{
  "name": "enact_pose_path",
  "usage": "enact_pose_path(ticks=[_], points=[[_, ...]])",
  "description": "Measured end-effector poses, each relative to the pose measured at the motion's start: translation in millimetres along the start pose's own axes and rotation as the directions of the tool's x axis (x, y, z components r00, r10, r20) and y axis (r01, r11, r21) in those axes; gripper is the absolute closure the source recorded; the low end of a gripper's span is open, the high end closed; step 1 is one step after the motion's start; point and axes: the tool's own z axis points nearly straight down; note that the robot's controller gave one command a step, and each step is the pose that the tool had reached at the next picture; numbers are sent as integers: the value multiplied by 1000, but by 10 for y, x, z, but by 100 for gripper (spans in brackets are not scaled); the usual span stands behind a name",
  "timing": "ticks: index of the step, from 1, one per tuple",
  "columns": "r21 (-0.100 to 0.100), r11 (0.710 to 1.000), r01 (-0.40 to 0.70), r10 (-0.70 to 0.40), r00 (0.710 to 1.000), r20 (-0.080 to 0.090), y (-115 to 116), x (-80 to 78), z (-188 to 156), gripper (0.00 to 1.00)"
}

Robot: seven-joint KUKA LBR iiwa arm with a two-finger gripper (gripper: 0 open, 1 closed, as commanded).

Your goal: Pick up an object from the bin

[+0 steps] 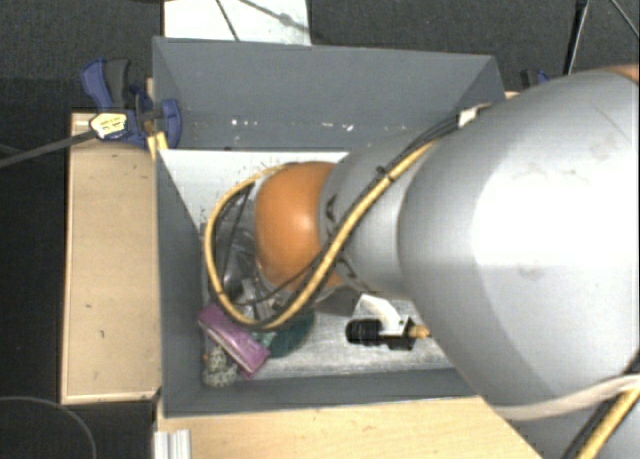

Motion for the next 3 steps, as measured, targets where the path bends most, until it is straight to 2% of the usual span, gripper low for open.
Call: enact_pose_path(ticks=[1,2,3], points=[[-12,1000,-13,13,999,31,-13,-136,-54,0],[-3,999,-35,35,999,1,-808,-826,-93,0],[-5,980,199,-199,980,4,-1346,-819,119,0]])
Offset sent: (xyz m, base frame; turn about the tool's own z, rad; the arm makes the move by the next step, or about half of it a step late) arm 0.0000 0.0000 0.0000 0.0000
